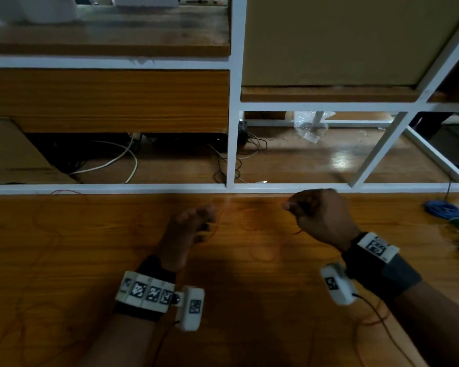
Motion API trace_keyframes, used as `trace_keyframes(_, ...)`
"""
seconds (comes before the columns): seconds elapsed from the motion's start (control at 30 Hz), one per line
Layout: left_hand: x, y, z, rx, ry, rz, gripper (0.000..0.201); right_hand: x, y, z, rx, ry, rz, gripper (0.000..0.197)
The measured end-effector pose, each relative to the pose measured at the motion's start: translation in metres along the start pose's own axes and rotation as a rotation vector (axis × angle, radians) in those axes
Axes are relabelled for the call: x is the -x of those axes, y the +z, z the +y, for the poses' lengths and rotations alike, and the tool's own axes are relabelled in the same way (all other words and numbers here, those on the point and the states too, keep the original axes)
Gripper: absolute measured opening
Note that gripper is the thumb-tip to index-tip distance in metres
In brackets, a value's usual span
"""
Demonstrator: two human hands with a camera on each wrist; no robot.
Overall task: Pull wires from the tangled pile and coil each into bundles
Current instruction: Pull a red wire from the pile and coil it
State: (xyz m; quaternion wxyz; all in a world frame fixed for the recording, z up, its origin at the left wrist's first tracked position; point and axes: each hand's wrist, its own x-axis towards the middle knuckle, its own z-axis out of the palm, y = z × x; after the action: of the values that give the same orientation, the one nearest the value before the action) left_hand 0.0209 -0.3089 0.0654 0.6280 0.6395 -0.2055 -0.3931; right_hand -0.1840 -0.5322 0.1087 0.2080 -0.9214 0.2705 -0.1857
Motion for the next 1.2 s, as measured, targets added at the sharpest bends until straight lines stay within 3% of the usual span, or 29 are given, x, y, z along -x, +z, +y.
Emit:
trace_keyframes(0.07, -0.002, 0.035, 0.009, -0.119, 0.050, -0.093, 0.037, -0.002, 0.013, -0.014, 0.010, -0.103, 0.008, 0.043)
trace_keyframes(0.2, -0.004, 0.072, 0.012, -0.119, 0.046, -0.268, 0.025, -0.001, 0.024, -0.025, -0.003, -0.185, 0.019, 0.024)
trace_keyframes(0.33, -0.001, 0.044, 0.002, -0.113, -0.006, -0.274, 0.021, -0.005, 0.001, 0.001, -0.016, -0.016, 0.088, 0.013)
trace_keyframes(0.47, 0.008, 0.006, -0.003, -0.475, 0.043, -0.359, 0.014, 0.005, -0.006, 0.023, 0.058, 0.007, 0.010, 0.008)
trace_keyframes(0.63, 0.005, -0.003, -0.001, -0.466, 0.038, -0.173, 0.013, 0.004, 0.020, 0.036, 0.142, 0.005, -0.034, 0.011)
trace_keyframes(0.7, 0.005, 0.005, 0.000, -0.491, 0.041, -0.154, 0.012, 0.006, 0.037, 0.032, 0.263, 0.031, -0.245, 0.031)
trace_keyframes(0.77, 0.005, 0.016, 0.001, -0.608, 0.106, -0.214, 0.016, 0.013, 0.051, 0.016, 0.355, -0.032, -0.484, 0.077)
trace_keyframes(0.8, 0.005, 0.021, 0.001, -0.684, 0.154, -0.256, 0.018, 0.015, 0.055, 0.004, 0.322, -0.096, -0.541, 0.093)
trace_keyframes(0.83, 0.004, 0.024, 0.001, -0.747, 0.190, -0.283, 0.017, 0.016, 0.056, -0.012, 0.243, -0.177, -0.559, 0.098)
trace_keyframes(0.87, 0.003, 0.027, 0.002, -0.782, 0.206, -0.294, 0.016, 0.016, 0.058, -0.024, 0.122, -0.227, -0.555, 0.090)
trace_keyframes(0.93, 0.001, 0.028, 0.000, -0.794, 0.213, -0.308, 0.014, 0.012, 0.059, -0.044, -0.162, -0.256, -0.512, 0.044)
trace_keyframes(1.0, 0.000, 0.027, -0.002, -0.765, 0.211, -0.347, 0.013, 0.007, 0.057, -0.048, -0.232, -0.288, -0.463, 0.013)
trace_keyframes(1.13, 0.007, 0.021, -0.009, -0.464, 0.114, -0.351, 0.021, 0.000, 0.040, -0.043, -0.292, -0.267, -0.458, 0.010)
trace_keyframes(1.2, 0.011, 0.015, -0.013, -0.271, 0.093, -0.291, 0.036, -0.003, 0.029, -0.038, -0.265, -0.234, -0.359, 0.010)
